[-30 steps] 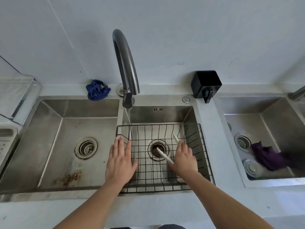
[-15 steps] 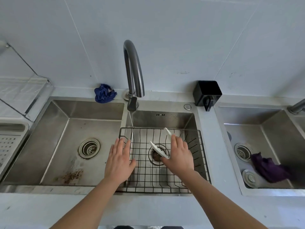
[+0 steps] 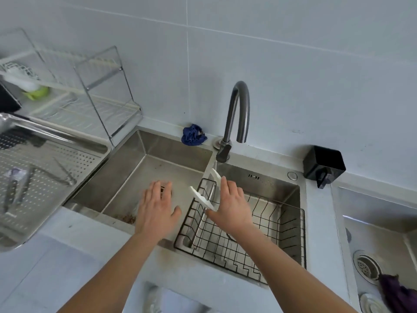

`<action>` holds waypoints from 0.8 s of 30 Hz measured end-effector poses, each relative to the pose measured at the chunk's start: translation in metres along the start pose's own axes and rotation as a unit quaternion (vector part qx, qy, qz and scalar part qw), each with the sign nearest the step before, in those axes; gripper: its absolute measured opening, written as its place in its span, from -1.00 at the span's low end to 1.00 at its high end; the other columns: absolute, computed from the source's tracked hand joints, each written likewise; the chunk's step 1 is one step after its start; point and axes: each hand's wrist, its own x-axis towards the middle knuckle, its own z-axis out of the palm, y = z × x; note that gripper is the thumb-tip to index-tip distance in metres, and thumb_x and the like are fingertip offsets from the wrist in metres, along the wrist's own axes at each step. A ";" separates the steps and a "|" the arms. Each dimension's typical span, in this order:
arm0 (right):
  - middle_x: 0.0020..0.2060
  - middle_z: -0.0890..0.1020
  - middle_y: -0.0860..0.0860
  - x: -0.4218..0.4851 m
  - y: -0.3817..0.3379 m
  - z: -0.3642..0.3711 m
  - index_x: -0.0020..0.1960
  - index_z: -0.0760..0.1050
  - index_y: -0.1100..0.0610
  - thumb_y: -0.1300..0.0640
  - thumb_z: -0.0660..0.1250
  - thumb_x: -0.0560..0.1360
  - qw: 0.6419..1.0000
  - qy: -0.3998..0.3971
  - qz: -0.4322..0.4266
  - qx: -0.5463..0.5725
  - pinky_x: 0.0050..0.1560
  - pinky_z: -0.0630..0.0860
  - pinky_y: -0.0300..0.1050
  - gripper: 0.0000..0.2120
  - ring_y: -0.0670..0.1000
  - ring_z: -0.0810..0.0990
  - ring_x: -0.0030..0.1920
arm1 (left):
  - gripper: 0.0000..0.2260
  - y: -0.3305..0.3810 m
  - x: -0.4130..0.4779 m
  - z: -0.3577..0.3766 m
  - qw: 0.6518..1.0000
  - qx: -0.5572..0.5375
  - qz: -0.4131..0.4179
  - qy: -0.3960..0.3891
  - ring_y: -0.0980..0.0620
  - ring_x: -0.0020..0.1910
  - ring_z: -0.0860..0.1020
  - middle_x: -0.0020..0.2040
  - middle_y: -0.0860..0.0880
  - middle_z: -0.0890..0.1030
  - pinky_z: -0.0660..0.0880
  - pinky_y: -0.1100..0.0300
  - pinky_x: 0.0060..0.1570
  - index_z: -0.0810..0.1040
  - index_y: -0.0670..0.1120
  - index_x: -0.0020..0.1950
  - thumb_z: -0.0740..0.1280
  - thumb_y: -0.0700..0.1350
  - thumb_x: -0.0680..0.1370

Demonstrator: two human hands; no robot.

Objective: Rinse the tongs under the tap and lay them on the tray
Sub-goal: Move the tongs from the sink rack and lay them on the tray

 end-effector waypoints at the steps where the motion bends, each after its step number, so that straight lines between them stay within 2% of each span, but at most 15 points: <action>1: 0.43 0.33 0.00 0.002 -0.009 0.000 0.63 -0.05 0.10 -0.27 0.48 0.39 1.000 -0.003 -0.014 0.002 0.32 0.49 0.01 0.07 0.10 0.36 0.38 | -0.35 -0.006 -0.005 -0.005 1.000 0.002 -0.011 0.005 -0.25 0.57 0.18 0.55 -0.28 0.27 0.14 -0.16 0.55 0.22 -0.14 0.57 0.31 0.07 0.55; 12: 0.43 0.34 -0.01 0.013 -0.121 0.007 0.61 -0.02 0.09 -0.28 0.48 0.38 0.994 -0.008 -0.106 -0.005 0.23 0.52 0.01 0.05 0.11 0.38 0.36 | -0.31 -0.098 -0.042 -0.063 0.994 -0.002 -0.073 0.079 -0.28 0.58 0.17 0.55 -0.30 0.28 0.13 -0.20 0.55 0.22 -0.16 0.59 0.35 0.06 0.54; 20: 0.44 0.32 -0.03 0.016 -0.233 0.026 0.61 -0.01 0.08 -0.26 0.47 0.39 0.993 -0.003 -0.117 -0.007 0.11 0.58 0.04 0.02 0.09 0.37 0.36 | -0.33 -0.197 -0.059 -0.105 0.991 0.006 -0.089 0.103 -0.31 0.55 0.20 0.53 -0.32 0.29 0.17 -0.22 0.53 0.26 -0.17 0.57 0.34 0.06 0.53; 24: 0.45 0.30 -0.03 0.016 -0.283 0.041 0.62 -0.04 0.08 -0.26 0.48 0.39 0.994 -0.012 -0.113 0.000 0.15 0.55 0.04 0.05 0.10 0.34 0.39 | -0.33 -0.243 -0.064 -0.120 0.990 0.012 -0.086 0.113 -0.30 0.56 0.19 0.54 -0.32 0.28 0.17 -0.21 0.53 0.23 -0.16 0.58 0.32 0.09 0.55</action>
